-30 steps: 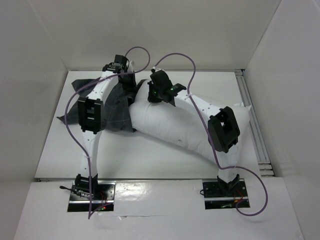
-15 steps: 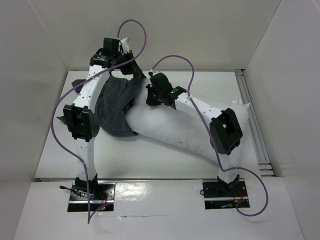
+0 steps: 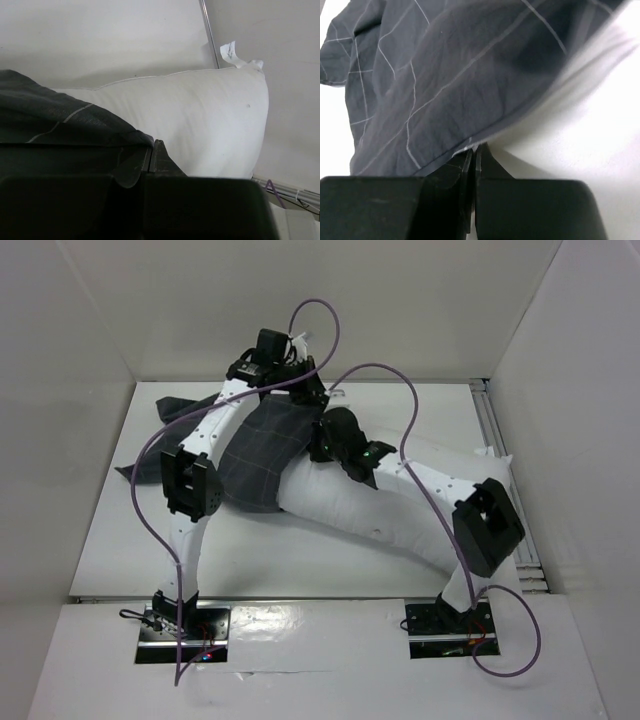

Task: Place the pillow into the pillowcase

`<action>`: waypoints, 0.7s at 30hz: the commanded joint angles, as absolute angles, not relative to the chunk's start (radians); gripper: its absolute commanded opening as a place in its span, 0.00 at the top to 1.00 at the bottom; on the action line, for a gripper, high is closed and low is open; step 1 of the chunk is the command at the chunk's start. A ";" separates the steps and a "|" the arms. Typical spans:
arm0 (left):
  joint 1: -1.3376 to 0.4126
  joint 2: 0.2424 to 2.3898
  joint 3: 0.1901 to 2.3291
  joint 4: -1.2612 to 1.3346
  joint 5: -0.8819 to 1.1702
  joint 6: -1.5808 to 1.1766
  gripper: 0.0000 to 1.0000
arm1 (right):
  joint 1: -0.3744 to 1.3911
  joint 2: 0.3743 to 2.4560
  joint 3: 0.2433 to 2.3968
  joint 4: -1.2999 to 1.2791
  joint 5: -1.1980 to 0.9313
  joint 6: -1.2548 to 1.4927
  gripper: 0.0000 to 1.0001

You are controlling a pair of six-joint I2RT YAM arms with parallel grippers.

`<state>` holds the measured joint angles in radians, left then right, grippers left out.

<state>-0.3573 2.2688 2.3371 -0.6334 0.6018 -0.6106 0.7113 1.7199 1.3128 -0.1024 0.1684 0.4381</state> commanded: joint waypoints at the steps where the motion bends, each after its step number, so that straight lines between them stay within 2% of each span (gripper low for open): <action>1: -0.348 2.247 2.379 -0.586 0.620 -0.620 1.00 | 0.727 1.596 1.186 0.047 0.242 0.465 1.00; 8: -0.377 2.279 2.388 -0.586 0.707 -0.632 1.00 | 0.727 1.580 1.126 0.133 0.346 0.489 1.00; 10: -0.388 2.254 2.379 -0.586 0.756 -0.641 0.74 | 0.727 1.611 1.135 0.149 0.356 0.489 1.00; 14: -0.339 2.172 2.330 -0.627 0.733 -0.588 0.13 | 0.718 1.634 1.166 0.123 0.319 0.489 1.00; 16: -0.302 2.140 2.330 -0.675 0.701 -0.548 0.01 | 0.707 1.634 1.166 0.132 0.308 0.489 1.00; 21: -0.247 2.019 2.330 -0.755 0.626 -0.477 0.00 | 0.698 1.624 1.146 0.143 0.275 0.499 1.00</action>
